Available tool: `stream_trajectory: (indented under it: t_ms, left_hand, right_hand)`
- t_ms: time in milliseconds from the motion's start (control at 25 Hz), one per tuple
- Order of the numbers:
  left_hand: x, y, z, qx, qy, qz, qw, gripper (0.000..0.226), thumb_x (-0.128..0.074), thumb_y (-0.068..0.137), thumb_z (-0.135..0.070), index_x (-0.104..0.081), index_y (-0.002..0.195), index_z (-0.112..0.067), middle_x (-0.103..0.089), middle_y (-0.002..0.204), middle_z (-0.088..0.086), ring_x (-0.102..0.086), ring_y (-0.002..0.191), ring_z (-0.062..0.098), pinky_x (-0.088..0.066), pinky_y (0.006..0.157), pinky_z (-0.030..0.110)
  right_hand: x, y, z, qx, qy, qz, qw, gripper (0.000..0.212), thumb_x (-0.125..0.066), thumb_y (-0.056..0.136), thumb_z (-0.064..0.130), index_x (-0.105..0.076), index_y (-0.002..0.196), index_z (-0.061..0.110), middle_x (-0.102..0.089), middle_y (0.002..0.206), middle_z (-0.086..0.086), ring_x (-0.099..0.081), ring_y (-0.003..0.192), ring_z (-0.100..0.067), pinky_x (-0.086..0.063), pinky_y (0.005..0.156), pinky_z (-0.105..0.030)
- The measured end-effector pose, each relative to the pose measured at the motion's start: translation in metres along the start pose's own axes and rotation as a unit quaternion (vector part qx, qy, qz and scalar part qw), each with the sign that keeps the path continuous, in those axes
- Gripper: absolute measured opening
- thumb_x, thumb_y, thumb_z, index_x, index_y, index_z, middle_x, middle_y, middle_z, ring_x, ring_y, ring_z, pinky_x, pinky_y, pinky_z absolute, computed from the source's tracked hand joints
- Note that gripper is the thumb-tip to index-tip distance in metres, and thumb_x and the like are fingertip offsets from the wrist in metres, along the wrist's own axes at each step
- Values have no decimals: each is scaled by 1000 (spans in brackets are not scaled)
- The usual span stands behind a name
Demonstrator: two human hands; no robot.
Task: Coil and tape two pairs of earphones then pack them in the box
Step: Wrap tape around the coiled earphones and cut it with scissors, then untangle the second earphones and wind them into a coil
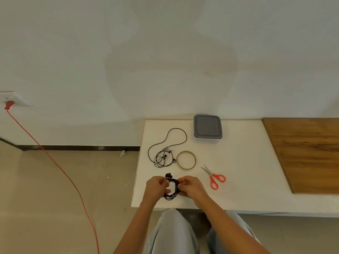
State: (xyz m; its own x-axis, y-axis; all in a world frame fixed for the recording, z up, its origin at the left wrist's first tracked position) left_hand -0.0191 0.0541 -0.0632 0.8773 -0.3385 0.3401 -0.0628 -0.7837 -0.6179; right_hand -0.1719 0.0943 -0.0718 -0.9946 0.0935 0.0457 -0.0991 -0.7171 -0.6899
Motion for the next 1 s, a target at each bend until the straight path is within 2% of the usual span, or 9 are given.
stream_trajectory:
  t_ms: [160,360,440,560,680,800,920,960,1000]
  left_hand:
    - [5,17,-12,-118,190,-85,971,20,-55,91,-10,-73,102,-8,-73,91,8,-64,77,16,-44,67,19]
    - [3,18,-26,-156,399,-152,891,24,-46,96,-27,-70,97,-25,-70,84,-1,-59,76,17,-35,56,26]
    - [0,22,-24,-184,371,-145,898,22,-49,95,-25,-71,100,-27,-69,82,2,-59,79,20,-40,59,28]
    - [-7,24,-17,-240,266,-92,929,25,-56,93,-18,-70,113,-21,-71,102,-3,-63,98,14,-48,81,20]
    - [-3,22,-11,-208,153,-36,965,31,-52,96,-13,-62,125,-16,-68,111,-5,-62,107,7,-45,91,13]
    - [12,24,-7,-174,128,-52,975,34,-47,97,-7,-58,128,-13,-64,120,-2,-58,114,10,-42,92,15]
    - [34,24,0,-128,77,-106,983,33,-48,95,-6,-57,126,-13,-59,128,1,-54,119,15,-39,90,17]
    - [40,23,0,-121,61,-122,983,34,-49,94,-6,-55,127,-14,-57,130,2,-53,118,14,-39,90,19]
    - [44,21,-2,-123,49,-132,982,37,-51,94,-6,-52,129,-16,-54,133,3,-51,117,14,-39,92,21]
  right_hand:
    - [-4,20,-7,34,-123,-73,989,18,-67,79,3,-68,94,13,-69,81,-1,-67,76,-12,-55,65,-16]
    - [-5,34,1,45,-224,-59,972,19,-70,76,8,-66,94,13,-67,90,-3,-64,80,-15,-54,72,-23]
    - [7,36,22,68,-272,-103,954,19,-67,79,8,-64,96,16,-66,91,-2,-63,82,-16,-54,72,-28]
    - [8,35,79,214,-269,-153,927,32,-53,83,-3,-62,109,14,-61,106,-5,-59,90,-18,-51,76,-28]
    - [-36,55,112,321,-374,-48,869,58,-49,82,-10,-48,133,17,-45,139,-5,-42,124,-23,-39,100,-27]
    - [-73,79,102,327,-551,46,766,76,-58,81,-4,-27,146,20,-22,155,-4,-19,141,-28,-29,112,-42]
    - [-78,88,92,330,-653,17,682,60,-65,81,12,-42,137,16,-42,141,-7,-32,131,-29,-32,103,-40]
    - [-76,86,95,333,-656,-7,677,46,-62,84,15,-50,129,14,-49,132,-8,-38,124,-29,-34,100,-38]
    - [-72,84,99,343,-634,-24,692,34,-60,86,16,-57,120,13,-55,124,-7,-44,117,-27,-36,97,-37]
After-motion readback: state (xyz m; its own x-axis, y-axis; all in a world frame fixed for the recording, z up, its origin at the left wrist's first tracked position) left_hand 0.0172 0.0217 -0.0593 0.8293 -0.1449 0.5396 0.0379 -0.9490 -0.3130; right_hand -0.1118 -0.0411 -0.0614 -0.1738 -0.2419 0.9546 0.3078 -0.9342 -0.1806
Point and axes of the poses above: each hand's wrist, its own y-axis towards the middle knuckle, its own x-axis out of the back of the hand, z = x × y, the point moved 10 cm from there along y, towards the middle knuckle
